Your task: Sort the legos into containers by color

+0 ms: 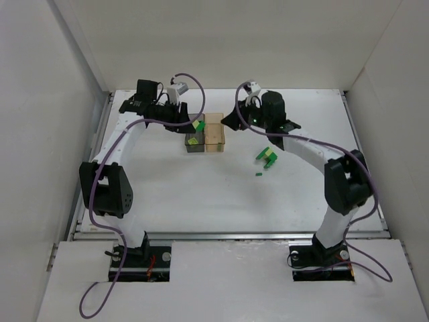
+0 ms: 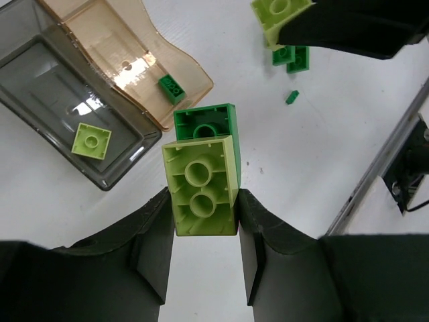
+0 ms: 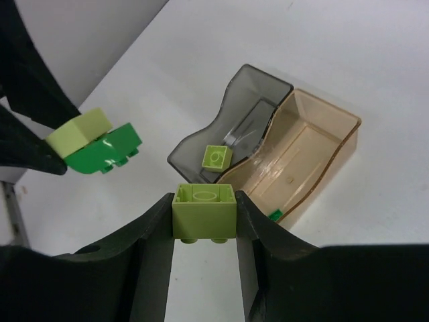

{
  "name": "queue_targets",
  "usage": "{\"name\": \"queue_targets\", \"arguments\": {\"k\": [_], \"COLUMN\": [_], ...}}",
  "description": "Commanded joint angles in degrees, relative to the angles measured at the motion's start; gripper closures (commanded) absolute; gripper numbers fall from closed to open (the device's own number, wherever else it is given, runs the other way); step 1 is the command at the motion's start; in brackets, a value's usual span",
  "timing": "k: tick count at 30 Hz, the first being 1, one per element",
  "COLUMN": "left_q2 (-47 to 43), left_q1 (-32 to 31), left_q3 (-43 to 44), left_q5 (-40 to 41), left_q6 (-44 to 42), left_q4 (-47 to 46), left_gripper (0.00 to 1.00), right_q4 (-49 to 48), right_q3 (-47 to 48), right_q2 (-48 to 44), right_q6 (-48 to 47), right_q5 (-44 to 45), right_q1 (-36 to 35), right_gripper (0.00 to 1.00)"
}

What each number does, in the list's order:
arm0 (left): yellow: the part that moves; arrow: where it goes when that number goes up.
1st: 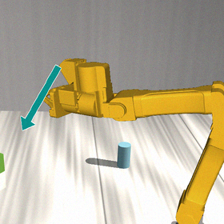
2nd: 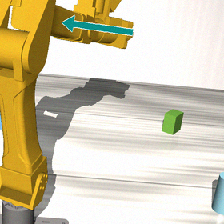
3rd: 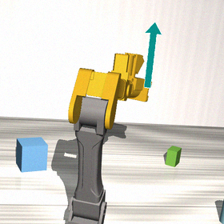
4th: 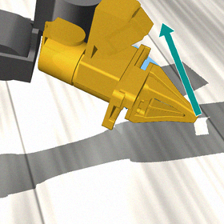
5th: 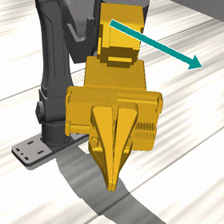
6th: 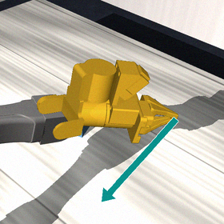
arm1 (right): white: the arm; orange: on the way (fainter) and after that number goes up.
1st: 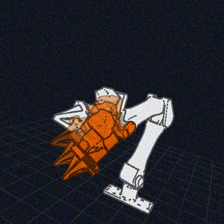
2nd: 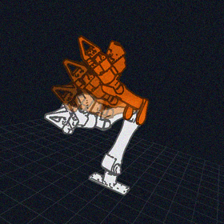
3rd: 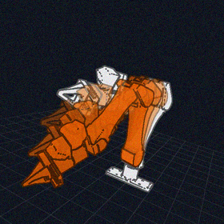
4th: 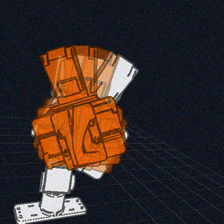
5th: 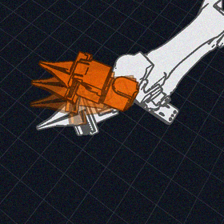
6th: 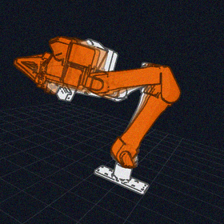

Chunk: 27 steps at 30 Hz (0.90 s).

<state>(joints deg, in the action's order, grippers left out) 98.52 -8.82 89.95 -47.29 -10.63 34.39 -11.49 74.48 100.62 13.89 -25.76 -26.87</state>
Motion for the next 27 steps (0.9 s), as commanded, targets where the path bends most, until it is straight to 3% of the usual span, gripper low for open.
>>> {"name": "queue_targets", "arguments": {"k": [1,9,13,17,18,20,24,27], "left_q2": [-4.65,-6.50,-7.64,-8.25,-8.26,-8.78,-9.31,-9.83], "left_q1": [0.29,0.82,1.44,1.96,1.96,1.96,1.96,1.96], "left_q3": [-1.26,-3.56,-3.56,-3.56,-4.08,-4.08,-4.61,-5.13], "left_q5": [3.34,6.06,8.52,10.28,10.29,11.08,12.31,12.31], "left_q6": [1.93,2.99,4.22,4.74,4.74,4.74,4.74,4.74], "left_q4": [-3.37,-4.42,-5.56,-5.56,-5.56,-5.56,-5.56,-6.09], "left_gripper": [1.00,1.00,1.00,1.00,1.00,1.00,1.00,1.00], "right_q4": [-1.08,-1.08,-1.08,-0.56,-0.03,0.50,1.03,2.86], "right_q3": [4.88,12.87,16.22,18.60,19.64,20.80,24.92,28.52], "right_q2": [5.98,11.26,14.16,17.49,18.20,19.78,22.95,25.32], "right_q6": [10.80,9.75,9.23,8.70,8.70,8.70,7.47,6.77], "right_q5": [-12.92,-11.24,-8.26,-3.17,-1.16,0.88,-0.61,-0.79], "right_q1": [0.85,0.33,-3.18,-5.99,-6.00,-6.53,-7.05,-8.37], "right_gripper": [1.00,1.00,1.00,0.88,0.79,0.70,0.66,0.57]}}
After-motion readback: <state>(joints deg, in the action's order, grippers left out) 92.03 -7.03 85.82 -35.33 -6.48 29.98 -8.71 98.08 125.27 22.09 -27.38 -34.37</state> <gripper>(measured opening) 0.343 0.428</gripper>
